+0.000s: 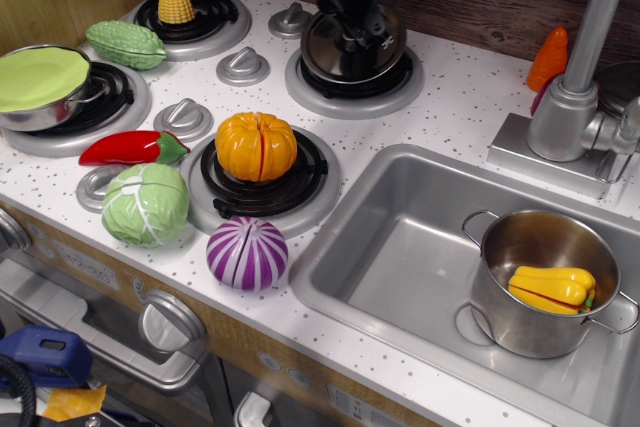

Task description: Put lid on stove

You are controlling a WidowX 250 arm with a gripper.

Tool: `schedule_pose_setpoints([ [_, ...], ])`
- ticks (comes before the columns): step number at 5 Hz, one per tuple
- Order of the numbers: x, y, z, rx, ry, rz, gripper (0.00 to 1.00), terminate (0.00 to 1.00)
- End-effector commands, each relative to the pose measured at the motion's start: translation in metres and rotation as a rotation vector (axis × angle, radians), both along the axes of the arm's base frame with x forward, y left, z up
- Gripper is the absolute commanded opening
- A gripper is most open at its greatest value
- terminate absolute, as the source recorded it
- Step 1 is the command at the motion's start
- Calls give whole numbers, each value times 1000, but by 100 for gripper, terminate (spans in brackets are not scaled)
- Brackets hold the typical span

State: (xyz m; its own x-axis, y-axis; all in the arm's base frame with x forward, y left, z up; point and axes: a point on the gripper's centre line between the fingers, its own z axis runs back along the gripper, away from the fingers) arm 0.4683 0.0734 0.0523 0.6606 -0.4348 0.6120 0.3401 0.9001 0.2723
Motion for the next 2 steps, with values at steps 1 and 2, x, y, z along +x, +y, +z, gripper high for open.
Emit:
schedule_pose_setpoints([
  [1,8,7,22,3,-68,-8,100,0],
  [2,8,7,22,3,-68,-8,100,100],
])
